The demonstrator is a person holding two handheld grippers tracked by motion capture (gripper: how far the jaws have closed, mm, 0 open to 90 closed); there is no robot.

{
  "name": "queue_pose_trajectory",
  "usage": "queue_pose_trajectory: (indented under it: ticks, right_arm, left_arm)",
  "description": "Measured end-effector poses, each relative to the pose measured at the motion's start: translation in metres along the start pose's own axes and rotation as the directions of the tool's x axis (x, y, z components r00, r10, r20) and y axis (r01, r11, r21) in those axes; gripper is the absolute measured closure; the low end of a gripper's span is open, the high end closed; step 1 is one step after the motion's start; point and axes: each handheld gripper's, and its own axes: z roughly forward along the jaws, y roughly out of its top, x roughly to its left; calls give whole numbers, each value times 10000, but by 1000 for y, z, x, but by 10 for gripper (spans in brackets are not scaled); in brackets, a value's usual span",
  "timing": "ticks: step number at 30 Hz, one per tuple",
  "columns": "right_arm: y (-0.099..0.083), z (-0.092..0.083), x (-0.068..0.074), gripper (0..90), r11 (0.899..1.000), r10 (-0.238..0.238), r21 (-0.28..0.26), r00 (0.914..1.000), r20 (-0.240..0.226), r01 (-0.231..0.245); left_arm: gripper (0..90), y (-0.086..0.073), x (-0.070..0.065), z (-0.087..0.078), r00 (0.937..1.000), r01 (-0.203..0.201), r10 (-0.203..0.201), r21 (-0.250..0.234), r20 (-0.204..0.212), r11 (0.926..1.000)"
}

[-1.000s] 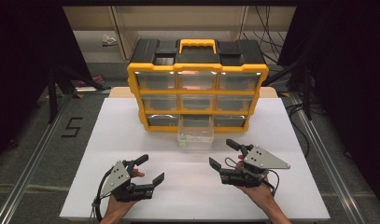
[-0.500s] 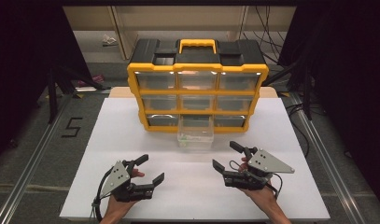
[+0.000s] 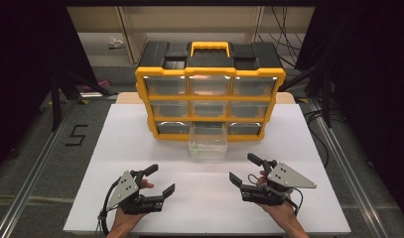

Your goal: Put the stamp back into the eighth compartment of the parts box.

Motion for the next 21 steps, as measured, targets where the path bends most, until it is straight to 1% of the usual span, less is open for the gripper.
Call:
queue_pose_trajectory:
  ticks: [6,10,17,21]
  right_arm:
    - [-5,-3,-1,184,10000,24,-69,10000,66,-23]
    - [-8,-5,-2,184,10000,91,1,9999,118,-91]
    - [-11,-9,-2,184,9998,102,-170,9998,157,-99]
    - [-14,-11,-2,185,9998,118,-163,9997,191,-115]
  left_arm:
    - [163,0,1,0,10000,28,-28,24,15,10000]
    - [163,0,1,0,10000,19,-19,12,28,10000]
    - [163,0,1,0,10000,12,-12,22,25,10000]
    - [163,0,0,0,10000,10,-11,43,46,10000]
